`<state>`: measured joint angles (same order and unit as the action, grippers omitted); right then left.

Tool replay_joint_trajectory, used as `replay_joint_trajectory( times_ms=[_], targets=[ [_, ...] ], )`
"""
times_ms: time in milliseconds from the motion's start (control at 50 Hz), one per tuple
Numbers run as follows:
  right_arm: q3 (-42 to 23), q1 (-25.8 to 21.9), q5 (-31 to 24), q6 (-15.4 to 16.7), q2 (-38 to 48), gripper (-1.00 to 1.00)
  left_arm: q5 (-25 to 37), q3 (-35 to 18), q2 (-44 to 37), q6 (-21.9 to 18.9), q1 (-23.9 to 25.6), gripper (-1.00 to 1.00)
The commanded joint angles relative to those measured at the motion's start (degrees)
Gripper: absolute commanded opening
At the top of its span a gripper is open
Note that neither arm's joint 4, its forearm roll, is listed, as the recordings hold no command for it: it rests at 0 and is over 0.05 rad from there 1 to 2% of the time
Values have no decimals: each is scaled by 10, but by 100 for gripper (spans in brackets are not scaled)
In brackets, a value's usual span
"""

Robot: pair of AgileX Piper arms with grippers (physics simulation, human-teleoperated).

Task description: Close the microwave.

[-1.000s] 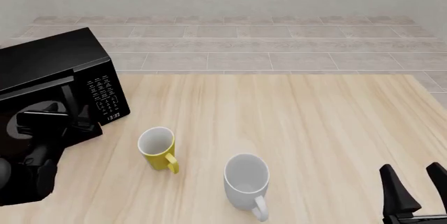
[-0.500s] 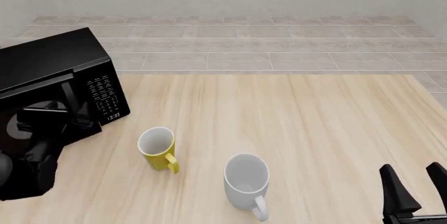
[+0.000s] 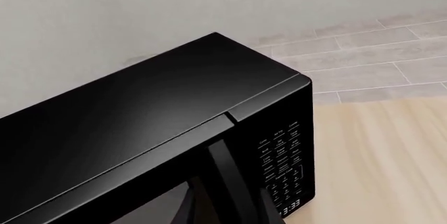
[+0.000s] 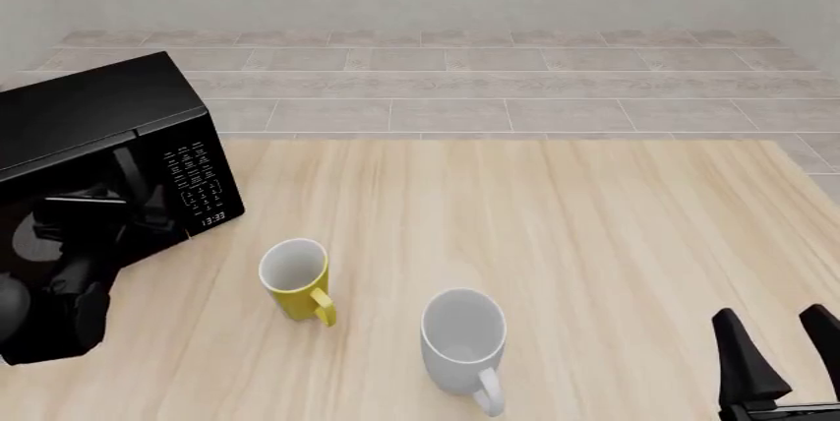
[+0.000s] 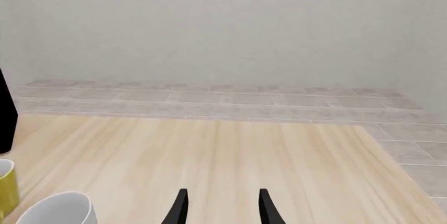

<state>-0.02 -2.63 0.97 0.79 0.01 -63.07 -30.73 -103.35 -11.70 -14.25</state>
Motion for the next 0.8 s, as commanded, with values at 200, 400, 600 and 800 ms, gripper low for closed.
replay_joint_trajectory(
  times_ms=[200,400,600,800],
  targets=[
    [0,-1,0,0,0,100,104,-39,-71,11,-28,100],
    [0,0,-3,-3,0,100,119,-47,-76,20,-26,100],
    [0,-1,-6,-3,0,100,9,85,24,-18,-8,100],
    [0,-7,-8,-1,0,100,26,205,232,-18,24,100]
  ],
)
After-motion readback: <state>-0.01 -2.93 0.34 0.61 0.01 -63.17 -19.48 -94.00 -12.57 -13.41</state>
